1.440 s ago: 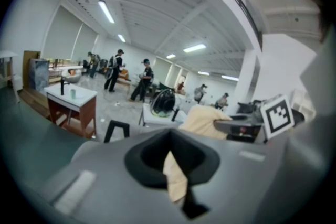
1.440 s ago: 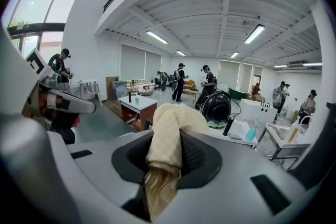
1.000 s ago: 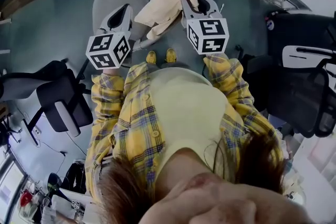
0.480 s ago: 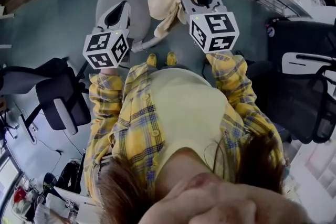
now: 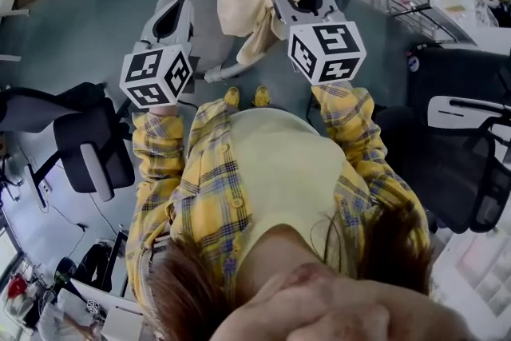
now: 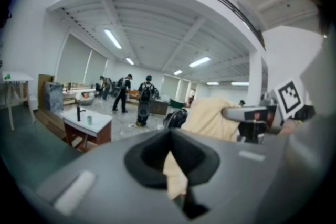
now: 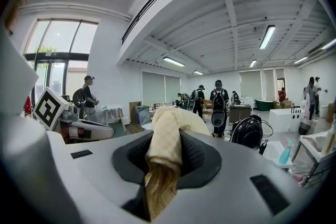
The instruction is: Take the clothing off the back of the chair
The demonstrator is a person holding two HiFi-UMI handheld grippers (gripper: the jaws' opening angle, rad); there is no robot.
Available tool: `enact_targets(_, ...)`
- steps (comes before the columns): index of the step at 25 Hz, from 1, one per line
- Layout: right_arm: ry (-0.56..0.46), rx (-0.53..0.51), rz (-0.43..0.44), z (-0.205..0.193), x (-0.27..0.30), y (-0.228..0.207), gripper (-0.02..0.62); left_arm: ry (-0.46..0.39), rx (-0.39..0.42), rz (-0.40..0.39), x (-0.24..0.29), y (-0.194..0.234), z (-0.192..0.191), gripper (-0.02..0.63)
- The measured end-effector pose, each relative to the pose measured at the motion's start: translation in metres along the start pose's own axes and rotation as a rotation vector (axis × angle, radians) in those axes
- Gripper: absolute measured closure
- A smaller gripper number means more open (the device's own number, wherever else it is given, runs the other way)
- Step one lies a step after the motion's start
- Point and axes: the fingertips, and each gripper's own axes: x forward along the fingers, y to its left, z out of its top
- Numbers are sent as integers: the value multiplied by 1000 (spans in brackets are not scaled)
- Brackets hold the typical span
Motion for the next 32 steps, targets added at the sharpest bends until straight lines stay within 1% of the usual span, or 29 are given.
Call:
enact_targets(4,-17,16,33,2,3,9,500,-14,1,20,-7,4,3,601)
enact_targets(9,-27,7,61,6,5,18,502,-10,-17,39,-11,8,-3,601)
enact_targets(14,-31,12,69,3,9,21,502,-34,-31,62,-14,12,-2,601)
enact_targets(24,-14,62,69,-9,14,19,508,-35,-29,71,-15,14,-1,601)
enact_targets(32,-11,62,63,-10,15,19,508,-32,-33,73,-16,16,-3,601)
